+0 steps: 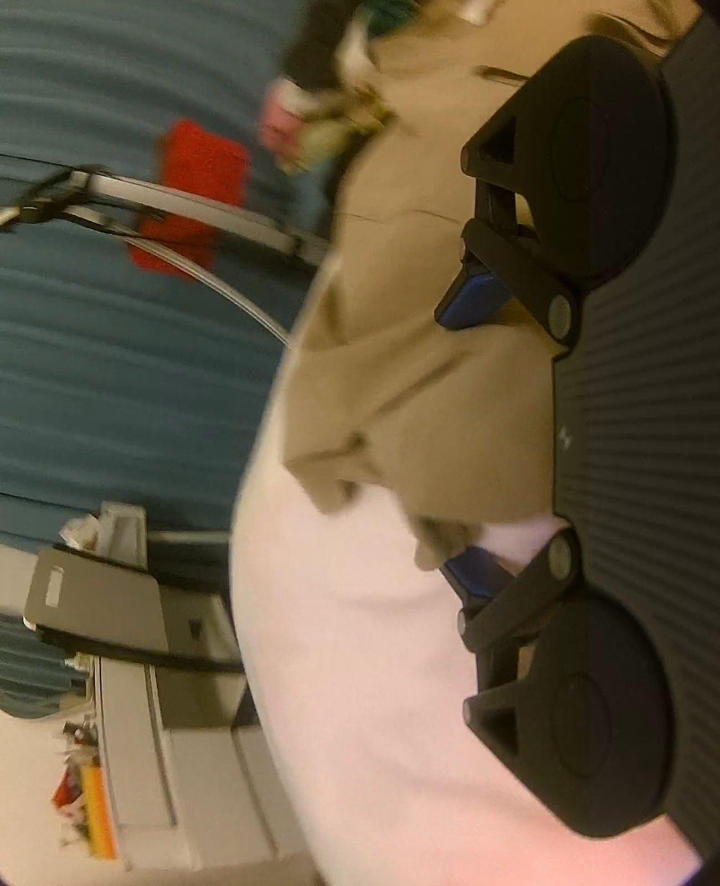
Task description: Fold clothes
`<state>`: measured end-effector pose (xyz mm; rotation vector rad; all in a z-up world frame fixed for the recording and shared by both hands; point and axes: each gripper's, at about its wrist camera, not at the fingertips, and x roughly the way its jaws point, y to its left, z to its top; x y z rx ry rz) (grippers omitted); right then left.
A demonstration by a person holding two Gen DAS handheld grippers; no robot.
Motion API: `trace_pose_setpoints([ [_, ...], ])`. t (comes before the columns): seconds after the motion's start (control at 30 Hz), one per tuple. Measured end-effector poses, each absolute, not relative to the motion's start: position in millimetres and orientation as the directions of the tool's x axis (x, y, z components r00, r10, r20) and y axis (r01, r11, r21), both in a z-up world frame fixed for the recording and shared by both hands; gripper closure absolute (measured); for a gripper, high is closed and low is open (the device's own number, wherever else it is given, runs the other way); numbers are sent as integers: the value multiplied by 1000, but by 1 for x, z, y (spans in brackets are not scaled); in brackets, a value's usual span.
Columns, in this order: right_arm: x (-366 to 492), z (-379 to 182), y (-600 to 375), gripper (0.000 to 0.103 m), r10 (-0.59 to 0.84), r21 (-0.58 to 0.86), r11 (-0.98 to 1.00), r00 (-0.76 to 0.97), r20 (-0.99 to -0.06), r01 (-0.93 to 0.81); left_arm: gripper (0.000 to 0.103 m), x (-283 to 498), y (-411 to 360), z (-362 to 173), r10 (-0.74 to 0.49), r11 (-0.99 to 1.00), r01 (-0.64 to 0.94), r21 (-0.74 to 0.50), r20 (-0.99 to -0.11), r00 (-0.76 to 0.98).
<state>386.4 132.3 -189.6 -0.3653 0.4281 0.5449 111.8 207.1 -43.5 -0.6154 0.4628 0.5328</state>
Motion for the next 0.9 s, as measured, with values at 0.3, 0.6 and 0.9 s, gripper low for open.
trace_pose_setpoints([
  [0.3, 389, -131, 69, 93, 362, -125, 904, 886, -290, -410, 1, 118, 193, -43, 315, 726, -566, -391, -542, 779],
  [0.6, 400, -114, -122, 92, 98, 219, 975, 967, -235, -45, 1, 114, 159, -40, 241, 812, -469, -348, -531, 812],
  [0.9, 401, -157, -180, 23, 151, 255, 967, 852, -501, -21, 1, 142, 110, -59, 126, 908, -322, -268, -559, 819],
])
